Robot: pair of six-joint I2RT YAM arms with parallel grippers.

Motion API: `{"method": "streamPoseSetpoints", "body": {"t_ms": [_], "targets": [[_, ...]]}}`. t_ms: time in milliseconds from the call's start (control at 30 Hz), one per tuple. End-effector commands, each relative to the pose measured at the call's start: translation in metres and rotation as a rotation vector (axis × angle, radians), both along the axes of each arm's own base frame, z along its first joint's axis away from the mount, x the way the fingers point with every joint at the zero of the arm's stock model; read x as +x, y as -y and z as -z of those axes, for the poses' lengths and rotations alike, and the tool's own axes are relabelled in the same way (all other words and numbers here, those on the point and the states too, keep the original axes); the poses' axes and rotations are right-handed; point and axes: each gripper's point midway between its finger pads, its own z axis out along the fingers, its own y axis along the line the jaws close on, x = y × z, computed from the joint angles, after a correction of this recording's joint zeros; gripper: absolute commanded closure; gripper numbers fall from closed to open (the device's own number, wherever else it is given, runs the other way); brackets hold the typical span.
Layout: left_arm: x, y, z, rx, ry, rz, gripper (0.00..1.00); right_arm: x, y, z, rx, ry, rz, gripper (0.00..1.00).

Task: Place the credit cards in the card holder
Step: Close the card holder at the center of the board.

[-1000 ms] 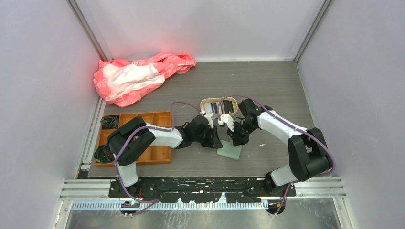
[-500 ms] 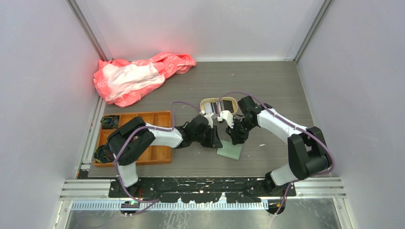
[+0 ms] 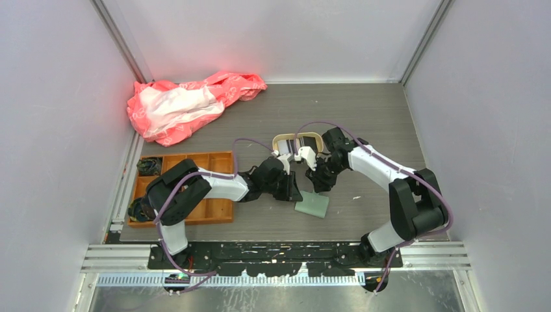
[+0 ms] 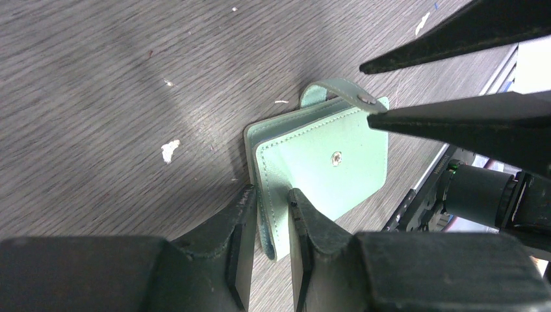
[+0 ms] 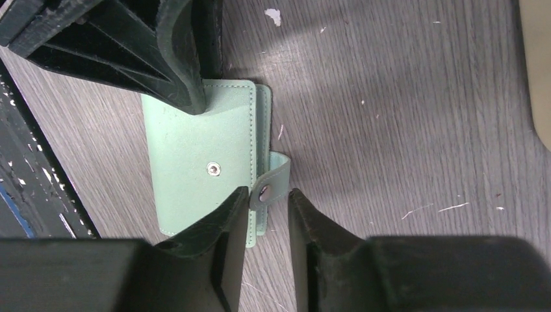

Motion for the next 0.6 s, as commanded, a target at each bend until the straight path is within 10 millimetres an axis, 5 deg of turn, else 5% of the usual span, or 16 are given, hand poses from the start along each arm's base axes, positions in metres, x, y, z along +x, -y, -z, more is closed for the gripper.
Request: {"method": "streamPoseSetpoints", "body": {"t_ms": [0, 200, 567], "targets": [[0.004, 0.010, -0.021, -0.043, 0.047, 0.020, 0.74, 0.012, -0.007, -0.009, 0.018, 0.032, 0.000, 0.70], [0.006, 0.010, -0.029, -0.053, 0.055, 0.011, 0.74, 0.010, -0.009, -0.018, 0.031, 0.021, -0.002, 0.99], [0.000, 0.018, -0.079, -0.156, 0.076, 0.026, 0.77, -0.011, -0.012, -0.020, 0.069, -0.054, 0.000, 0.99]]}}
